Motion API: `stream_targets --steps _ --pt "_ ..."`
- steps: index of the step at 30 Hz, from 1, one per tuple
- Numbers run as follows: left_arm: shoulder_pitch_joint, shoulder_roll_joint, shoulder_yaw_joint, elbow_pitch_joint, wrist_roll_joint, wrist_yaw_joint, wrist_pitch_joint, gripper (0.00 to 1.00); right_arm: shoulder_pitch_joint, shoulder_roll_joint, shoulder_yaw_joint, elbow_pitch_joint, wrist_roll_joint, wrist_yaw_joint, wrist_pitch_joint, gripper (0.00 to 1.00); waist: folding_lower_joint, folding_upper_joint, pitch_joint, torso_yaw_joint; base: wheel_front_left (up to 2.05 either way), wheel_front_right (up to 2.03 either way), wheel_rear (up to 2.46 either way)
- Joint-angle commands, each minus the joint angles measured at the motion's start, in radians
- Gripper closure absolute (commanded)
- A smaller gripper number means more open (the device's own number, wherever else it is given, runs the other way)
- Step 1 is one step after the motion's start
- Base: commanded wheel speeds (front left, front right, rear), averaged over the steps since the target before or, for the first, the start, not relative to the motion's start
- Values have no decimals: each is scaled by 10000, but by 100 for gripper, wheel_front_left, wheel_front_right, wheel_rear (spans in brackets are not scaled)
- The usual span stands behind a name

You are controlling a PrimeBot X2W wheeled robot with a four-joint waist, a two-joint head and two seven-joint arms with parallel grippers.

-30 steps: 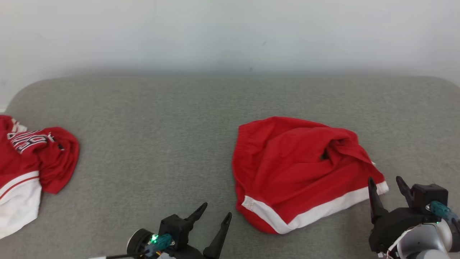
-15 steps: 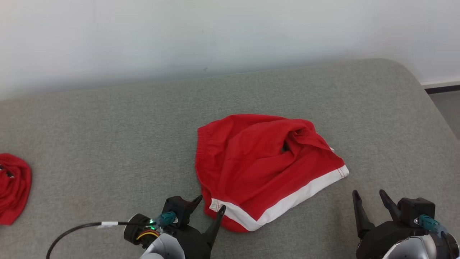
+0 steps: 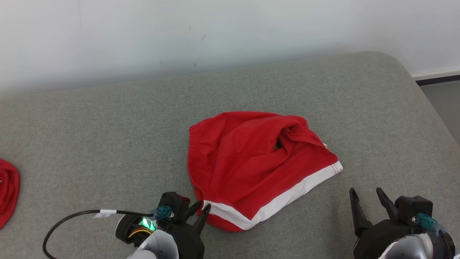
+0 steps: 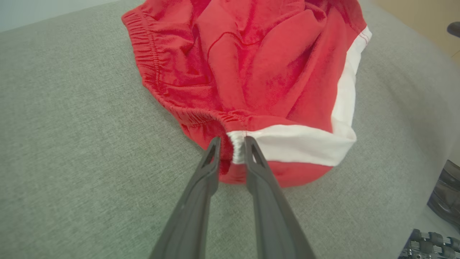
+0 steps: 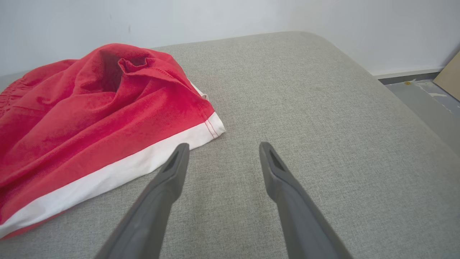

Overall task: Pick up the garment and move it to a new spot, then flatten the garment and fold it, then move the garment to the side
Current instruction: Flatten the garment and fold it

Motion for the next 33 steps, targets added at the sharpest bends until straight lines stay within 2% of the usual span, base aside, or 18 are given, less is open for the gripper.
stream_targets --steps 1,4,5,6,7,14,21,25,33 --pt "24 12 -32 -22 -44 44 50 67 -53 25 16 21 72 -26 -71 0 0 -1 14 -15 0 0 0" --pt "59 21 -105 -1 -59 76 240 71 -63 26 40 27 104 -26 -60 0 0 -1 46 -38 0 0 0" --pt "70 10 -120 -6 -84 101 290 78 -69 26 38 30 108 -26 -51 0 0 -1 56 -37 0 0 0" --pt "88 10 -153 -1 -87 118 359 96 -80 26 35 32 108 -26 -45 0 0 -1 64 -33 0 0 0" --pt "94 14 -171 -23 -88 129 392 100 -83 26 24 27 107 -26 -45 0 0 -1 73 -26 0 0 0" --pt "492 173 -102 -546 -88 357 45 100 -220 -11 -137 3 -194 -26 194 0 0 -1 252 138 0 0 0" --pt "1074 419 37 -1121 -175 626 -256 100 -876 -603 14 579 -401 -24 615 0 0 -1 774 565 0 0 0" --pt "952 267 -1 -1140 -194 671 -498 100 -1228 -837 -98 1094 -577 -26 601 0 0 -1 1095 907 0 0 0" --pt "637 168 -31 -944 -155 666 -716 100 -1796 -935 -155 2048 -1295 -26 584 0 0 -1 1325 1115 0 0 0"
